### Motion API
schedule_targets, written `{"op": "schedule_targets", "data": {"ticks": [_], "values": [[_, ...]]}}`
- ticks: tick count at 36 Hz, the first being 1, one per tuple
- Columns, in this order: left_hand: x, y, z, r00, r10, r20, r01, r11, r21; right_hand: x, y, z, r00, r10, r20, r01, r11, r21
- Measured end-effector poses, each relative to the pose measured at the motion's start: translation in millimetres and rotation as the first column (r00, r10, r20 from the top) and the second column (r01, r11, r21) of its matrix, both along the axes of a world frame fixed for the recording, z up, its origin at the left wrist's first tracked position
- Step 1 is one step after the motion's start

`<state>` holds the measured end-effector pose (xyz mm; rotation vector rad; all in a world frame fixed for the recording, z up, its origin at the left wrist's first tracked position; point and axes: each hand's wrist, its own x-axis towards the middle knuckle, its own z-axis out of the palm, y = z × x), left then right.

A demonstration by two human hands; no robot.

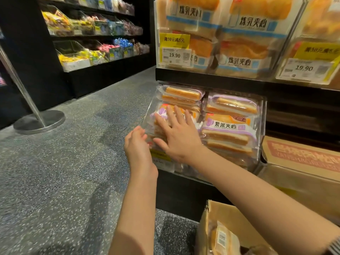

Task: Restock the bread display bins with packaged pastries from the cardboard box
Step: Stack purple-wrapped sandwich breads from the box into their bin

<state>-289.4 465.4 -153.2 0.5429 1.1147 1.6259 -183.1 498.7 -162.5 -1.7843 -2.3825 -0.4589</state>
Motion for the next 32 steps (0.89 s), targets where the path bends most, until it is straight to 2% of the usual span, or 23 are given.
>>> {"op": "schedule_targets", "data": {"ticks": [4,7,10,15,17,19,22,25,29,32], "values": [[1.0,-2.2,2.7,1.0,-0.001,-0.004,0.001,1.0,0.0,0.0,1.2,-5.1,1.0,-0.001,0.02,0.001,1.0,0.007],[2.6,-8.2,6.1,1.0,-0.014,-0.005,0.014,1.0,-0.011,-0.8,0.8,-2.0,1.0,0.001,0.018,0.0,0.998,-0.055],[4.4,-14.5,9.0,0.998,-0.054,-0.015,0.054,0.999,-0.003,3.7,-3.0,8.6,0.996,0.041,-0.079,-0.05,0.992,-0.114],[6.0,-22.1,11.0,0.981,-0.142,-0.128,0.145,0.989,0.01,19.9,-29.7,33.5,0.965,0.241,-0.107,-0.229,0.967,0.112],[7.6,-23.7,10.6,0.959,-0.198,-0.202,0.205,0.979,0.013,25.8,-47.6,39.7,0.964,0.24,-0.118,-0.22,0.962,0.16],[10.6,-24.7,8.6,0.906,-0.25,-0.341,0.274,0.962,0.022,33.1,-67.1,39.5,0.966,0.215,-0.143,-0.193,0.969,0.153],[21.0,-29.0,1.9,0.767,-0.343,-0.542,0.408,0.913,-0.001,51.2,-99.5,35.7,0.955,0.211,-0.207,-0.192,0.975,0.109],[32.1,-35.9,-10.2,0.528,-0.452,-0.719,0.559,0.822,-0.105,74.9,-129.7,27.7,0.948,0.212,-0.236,-0.206,0.977,0.051],[50.0,-49.9,-21.8,0.152,-0.592,-0.791,0.716,0.618,-0.325,104.5,-168.4,16.0,0.948,0.115,-0.296,-0.12,0.993,0.003],[69.4,-65.1,-25.0,-0.061,-0.61,-0.79,0.745,0.499,-0.443,122.3,-194.9,5.3,0.948,0.018,-0.319,-0.05,0.994,-0.093]]}}
